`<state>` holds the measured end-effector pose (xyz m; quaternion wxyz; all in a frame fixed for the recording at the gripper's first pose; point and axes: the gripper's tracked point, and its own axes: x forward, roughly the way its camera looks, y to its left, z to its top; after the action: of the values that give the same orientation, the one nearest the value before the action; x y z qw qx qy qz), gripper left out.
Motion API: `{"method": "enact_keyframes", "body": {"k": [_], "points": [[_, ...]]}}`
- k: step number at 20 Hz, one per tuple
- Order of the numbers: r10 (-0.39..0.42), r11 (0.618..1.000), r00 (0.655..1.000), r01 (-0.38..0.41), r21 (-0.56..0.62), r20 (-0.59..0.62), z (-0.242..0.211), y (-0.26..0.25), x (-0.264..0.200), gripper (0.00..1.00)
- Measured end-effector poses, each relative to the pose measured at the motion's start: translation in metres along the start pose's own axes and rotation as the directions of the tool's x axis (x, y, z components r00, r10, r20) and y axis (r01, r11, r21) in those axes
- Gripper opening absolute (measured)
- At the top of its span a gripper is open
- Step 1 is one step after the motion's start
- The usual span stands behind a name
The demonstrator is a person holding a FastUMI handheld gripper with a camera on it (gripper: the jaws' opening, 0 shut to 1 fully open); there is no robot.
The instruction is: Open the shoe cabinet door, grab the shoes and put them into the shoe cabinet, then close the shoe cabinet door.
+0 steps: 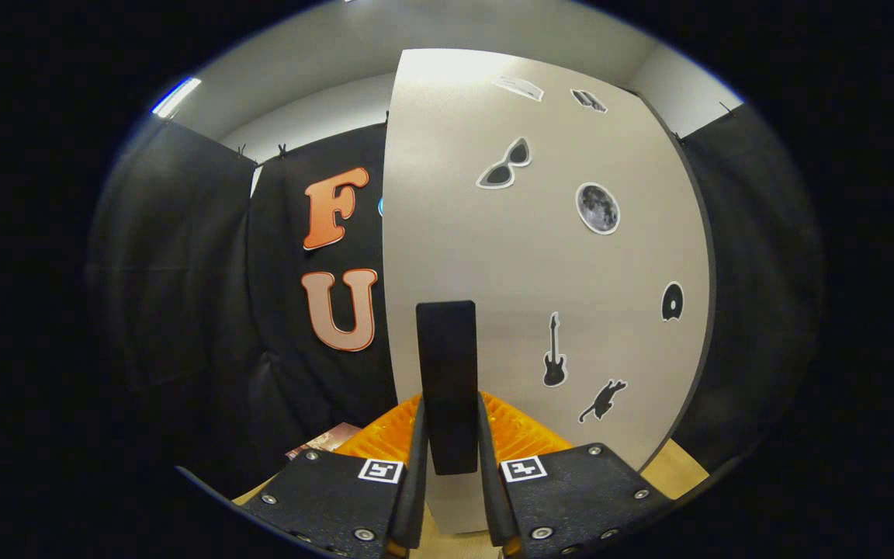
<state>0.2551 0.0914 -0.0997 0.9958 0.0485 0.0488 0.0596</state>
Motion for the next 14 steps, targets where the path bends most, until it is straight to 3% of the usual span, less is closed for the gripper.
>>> {"method": "enact_keyframes", "body": {"k": [14], "points": [[0.038, 0.999, 0.999, -0.038, -0.013, 0.022, 0.002, -0.036, -0.054, 0.31]]}}
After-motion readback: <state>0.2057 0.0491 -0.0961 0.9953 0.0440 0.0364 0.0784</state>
